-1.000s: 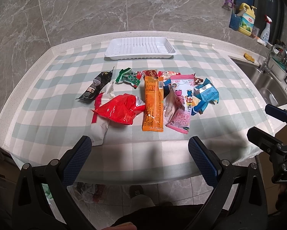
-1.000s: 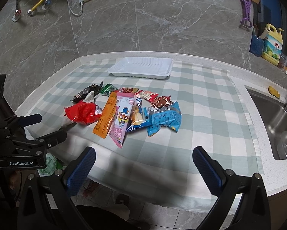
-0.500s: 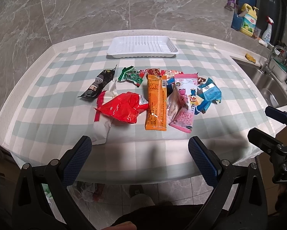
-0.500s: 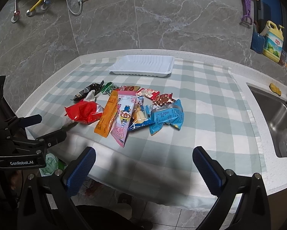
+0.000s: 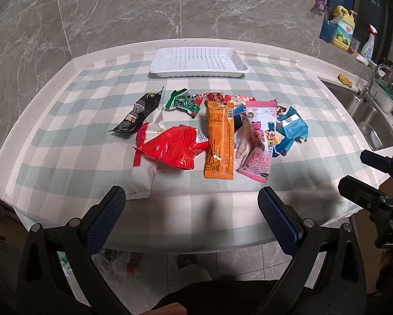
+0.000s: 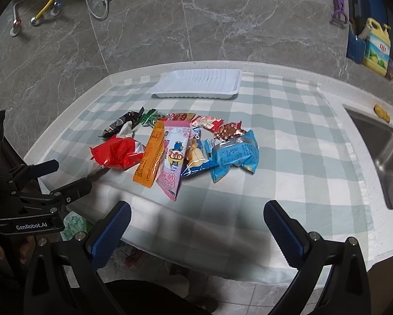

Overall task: Organize snacks
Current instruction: 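Grasp the red bag with the left gripper while the right gripper grasps the blue packet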

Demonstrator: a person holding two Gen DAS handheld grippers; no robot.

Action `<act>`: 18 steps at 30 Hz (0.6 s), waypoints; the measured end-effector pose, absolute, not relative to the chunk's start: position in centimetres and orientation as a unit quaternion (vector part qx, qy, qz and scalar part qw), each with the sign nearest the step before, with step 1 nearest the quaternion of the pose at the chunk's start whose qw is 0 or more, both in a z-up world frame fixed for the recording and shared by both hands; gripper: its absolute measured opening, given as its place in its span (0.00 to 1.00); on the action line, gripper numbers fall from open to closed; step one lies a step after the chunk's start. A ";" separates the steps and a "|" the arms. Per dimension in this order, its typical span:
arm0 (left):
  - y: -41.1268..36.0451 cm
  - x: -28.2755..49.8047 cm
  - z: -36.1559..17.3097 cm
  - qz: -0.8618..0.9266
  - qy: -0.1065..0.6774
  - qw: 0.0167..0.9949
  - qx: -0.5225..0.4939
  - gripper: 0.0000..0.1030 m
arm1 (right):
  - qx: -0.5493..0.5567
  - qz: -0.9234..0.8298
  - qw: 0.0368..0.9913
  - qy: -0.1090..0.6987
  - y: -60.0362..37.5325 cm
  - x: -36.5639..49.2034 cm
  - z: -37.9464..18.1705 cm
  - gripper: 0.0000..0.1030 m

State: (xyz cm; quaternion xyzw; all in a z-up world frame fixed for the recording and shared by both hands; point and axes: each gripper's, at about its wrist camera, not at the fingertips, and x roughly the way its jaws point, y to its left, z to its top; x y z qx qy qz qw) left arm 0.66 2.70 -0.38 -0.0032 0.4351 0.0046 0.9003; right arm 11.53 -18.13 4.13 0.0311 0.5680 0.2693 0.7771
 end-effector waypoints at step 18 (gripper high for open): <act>5.5 3.4 -1.5 0.022 0.448 0.894 -0.014 0.99 | 0.109 0.302 0.734 0.599 -15.9 11.9 3.1 0.95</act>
